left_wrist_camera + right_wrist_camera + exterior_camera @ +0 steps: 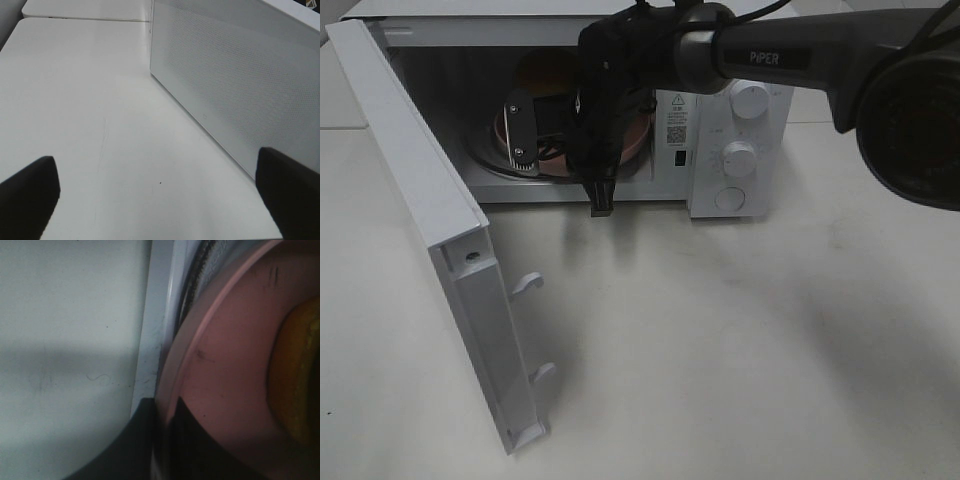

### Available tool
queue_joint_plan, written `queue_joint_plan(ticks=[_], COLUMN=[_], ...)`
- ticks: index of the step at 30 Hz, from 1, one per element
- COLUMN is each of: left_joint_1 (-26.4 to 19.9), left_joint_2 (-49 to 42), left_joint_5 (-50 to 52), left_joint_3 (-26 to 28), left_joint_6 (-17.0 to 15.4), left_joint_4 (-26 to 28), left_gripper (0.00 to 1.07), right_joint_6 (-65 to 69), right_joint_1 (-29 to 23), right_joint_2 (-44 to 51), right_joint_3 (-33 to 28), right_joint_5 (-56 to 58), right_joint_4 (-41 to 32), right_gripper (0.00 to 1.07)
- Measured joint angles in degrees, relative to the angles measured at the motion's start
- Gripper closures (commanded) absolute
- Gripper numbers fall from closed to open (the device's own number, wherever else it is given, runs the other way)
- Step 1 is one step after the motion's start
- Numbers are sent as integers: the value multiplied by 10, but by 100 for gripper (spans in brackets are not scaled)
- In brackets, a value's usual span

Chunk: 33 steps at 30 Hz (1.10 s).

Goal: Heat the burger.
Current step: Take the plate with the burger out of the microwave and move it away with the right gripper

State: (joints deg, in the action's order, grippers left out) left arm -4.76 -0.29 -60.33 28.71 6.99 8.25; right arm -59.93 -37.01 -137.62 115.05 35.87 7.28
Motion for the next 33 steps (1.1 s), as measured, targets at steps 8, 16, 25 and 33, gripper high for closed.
queue_joint_plan(ticks=[8, 16, 25, 33], left_joint_1=[0, 0, 0, 0], left_joint_2=[0, 0, 0, 0], left_joint_5=[0, 0, 0, 0], left_joint_3=[0, 0, 0, 0], left_joint_6=[0, 0, 0, 0], left_joint_4=[0, 0, 0, 0], left_gripper=[7, 7, 7, 7], right_joint_6=[-62, -115, -189, -230], right_joint_1=[-7, -10, -10, -10], right_joint_2=[22, 84, 145, 194], right_joint_3=[-41, -163, -270, -331], right_joint_5=[-10, -61, -122, -146], right_joint_4=[-6, -22, -54, -91], right_gripper=[107, 107, 107, 107])
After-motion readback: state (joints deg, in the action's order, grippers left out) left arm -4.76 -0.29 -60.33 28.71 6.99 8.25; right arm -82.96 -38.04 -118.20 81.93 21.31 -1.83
